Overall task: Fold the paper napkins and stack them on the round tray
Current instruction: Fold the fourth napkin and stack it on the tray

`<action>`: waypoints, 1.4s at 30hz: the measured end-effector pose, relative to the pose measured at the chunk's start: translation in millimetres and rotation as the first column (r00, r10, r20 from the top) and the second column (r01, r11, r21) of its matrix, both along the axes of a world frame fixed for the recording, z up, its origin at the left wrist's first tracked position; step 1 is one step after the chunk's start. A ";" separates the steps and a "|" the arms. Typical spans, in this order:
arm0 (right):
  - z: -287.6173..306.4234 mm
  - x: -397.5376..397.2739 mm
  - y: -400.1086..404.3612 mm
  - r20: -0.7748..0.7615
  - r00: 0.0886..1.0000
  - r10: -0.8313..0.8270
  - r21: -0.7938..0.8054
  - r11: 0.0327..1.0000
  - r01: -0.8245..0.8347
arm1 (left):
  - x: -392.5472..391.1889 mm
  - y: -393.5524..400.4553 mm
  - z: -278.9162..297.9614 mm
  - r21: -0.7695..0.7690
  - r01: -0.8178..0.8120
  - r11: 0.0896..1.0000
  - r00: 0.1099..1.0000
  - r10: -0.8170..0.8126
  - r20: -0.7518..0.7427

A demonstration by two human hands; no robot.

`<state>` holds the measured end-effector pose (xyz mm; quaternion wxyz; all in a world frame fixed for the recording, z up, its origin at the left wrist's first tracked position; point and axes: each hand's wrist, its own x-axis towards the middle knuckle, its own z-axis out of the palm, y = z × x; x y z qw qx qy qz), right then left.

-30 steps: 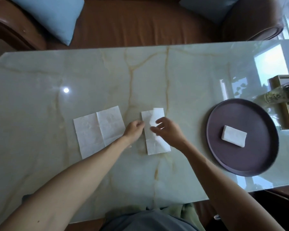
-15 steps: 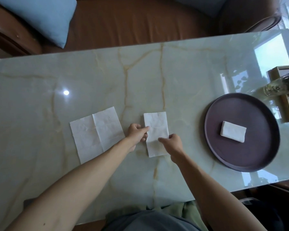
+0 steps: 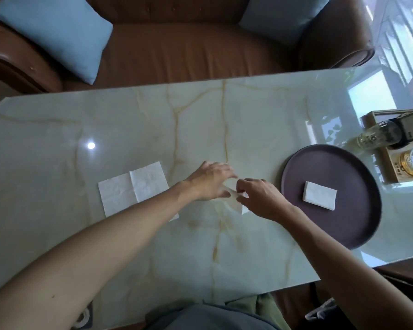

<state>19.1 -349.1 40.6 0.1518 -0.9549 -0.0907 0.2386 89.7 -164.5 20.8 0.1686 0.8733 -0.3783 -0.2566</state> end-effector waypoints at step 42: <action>140.1 42.8 -46.6 0.067 0.994 0.088 0.133 0.987 -0.096 | -22.5 -25.2 84.4 -0.255 -0.380 0.889 0.916 0.323 -0.238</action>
